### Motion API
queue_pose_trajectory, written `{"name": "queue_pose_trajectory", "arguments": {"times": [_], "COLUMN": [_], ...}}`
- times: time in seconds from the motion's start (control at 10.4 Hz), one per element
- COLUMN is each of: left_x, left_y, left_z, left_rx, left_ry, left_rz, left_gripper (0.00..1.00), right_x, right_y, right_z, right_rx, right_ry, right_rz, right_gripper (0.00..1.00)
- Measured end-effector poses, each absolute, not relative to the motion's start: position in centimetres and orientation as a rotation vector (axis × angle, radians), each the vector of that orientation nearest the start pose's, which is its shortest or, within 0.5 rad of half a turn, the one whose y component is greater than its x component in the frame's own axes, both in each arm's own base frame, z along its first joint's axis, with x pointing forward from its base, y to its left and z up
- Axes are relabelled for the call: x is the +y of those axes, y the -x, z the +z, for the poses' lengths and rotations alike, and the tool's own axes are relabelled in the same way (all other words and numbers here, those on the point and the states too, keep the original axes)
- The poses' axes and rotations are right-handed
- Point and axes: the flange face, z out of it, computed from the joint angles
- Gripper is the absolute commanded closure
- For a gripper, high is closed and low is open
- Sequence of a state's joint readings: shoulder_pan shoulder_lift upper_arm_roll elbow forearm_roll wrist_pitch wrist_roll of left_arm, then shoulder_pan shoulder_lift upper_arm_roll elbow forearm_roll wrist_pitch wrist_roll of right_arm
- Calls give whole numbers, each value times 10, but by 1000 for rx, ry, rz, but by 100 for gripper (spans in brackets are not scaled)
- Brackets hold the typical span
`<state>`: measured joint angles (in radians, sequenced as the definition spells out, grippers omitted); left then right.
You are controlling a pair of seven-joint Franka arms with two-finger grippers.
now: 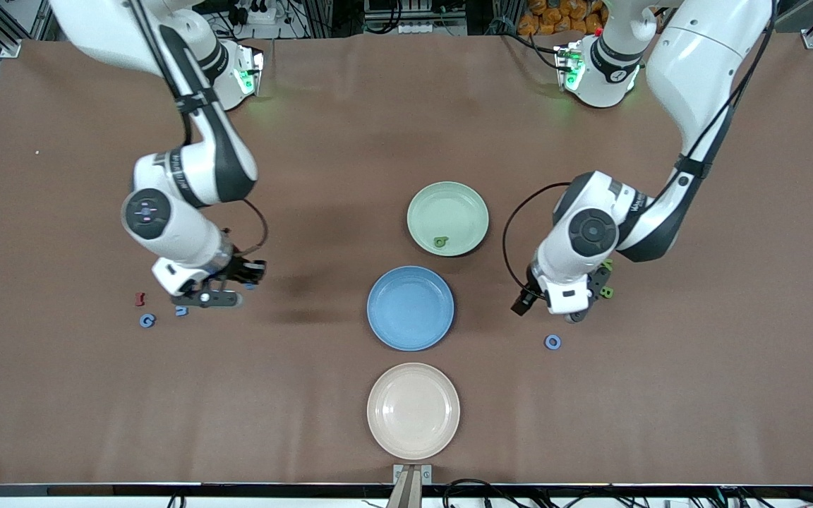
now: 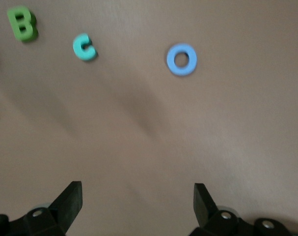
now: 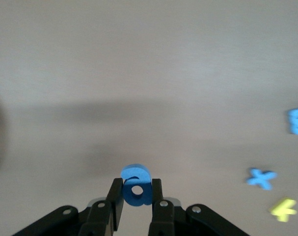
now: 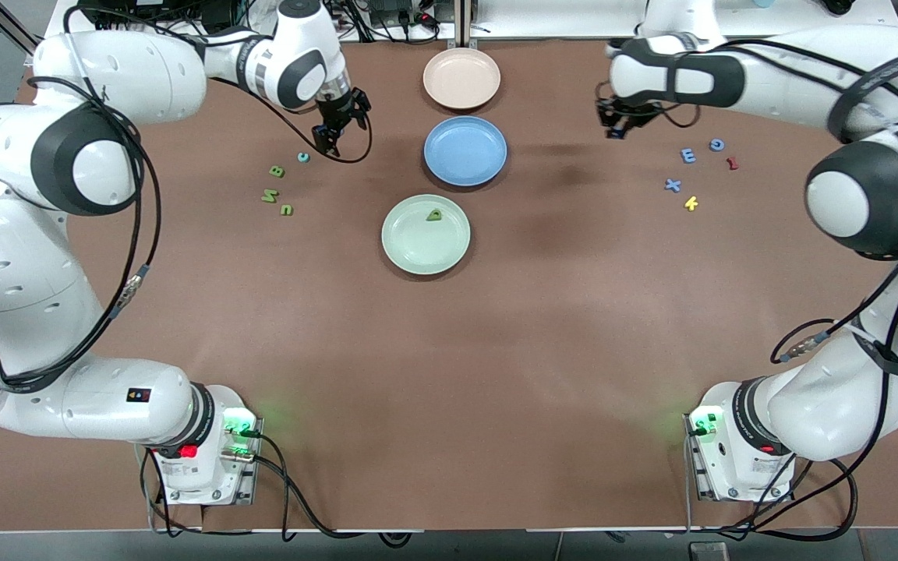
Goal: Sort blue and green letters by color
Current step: 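Carry the blue a onto the blue plate while the left gripper withdraws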
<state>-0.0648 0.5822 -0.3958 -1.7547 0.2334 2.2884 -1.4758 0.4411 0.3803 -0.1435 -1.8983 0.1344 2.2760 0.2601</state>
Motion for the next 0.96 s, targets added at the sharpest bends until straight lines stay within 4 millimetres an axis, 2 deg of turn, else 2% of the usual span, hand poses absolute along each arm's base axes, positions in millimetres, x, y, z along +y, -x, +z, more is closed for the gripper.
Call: {"name": "queue_pose_trajectory", "arguments": {"times": [0.19,0.48,0.58,0.77,0.96], "left_x": [-253,-232,-224,-207,-198], "left_y": [-612,-619,-622,-630,-635], "left_z": [258,257,257,262,275], "left_rx": [-1356,-1305,-1298,-1282,-1210], "left_ry": [2862,2885,2889,2903,2945], "left_rz": [46,47,45,33,-2], "left_gripper": [0,0,0,0,0], "right_x": [245,295,312,348,371], "right_y": [-608,-624,-625,-624,-625], "right_z": [309,313,310,293,284], "right_rx": [89,166,187,260,296], "right_ry": [3026,2976,2971,2968,2955], "right_rz": [-13,-55,-62,-57,-84], "right_gripper": [87,87,87,87,87]}}
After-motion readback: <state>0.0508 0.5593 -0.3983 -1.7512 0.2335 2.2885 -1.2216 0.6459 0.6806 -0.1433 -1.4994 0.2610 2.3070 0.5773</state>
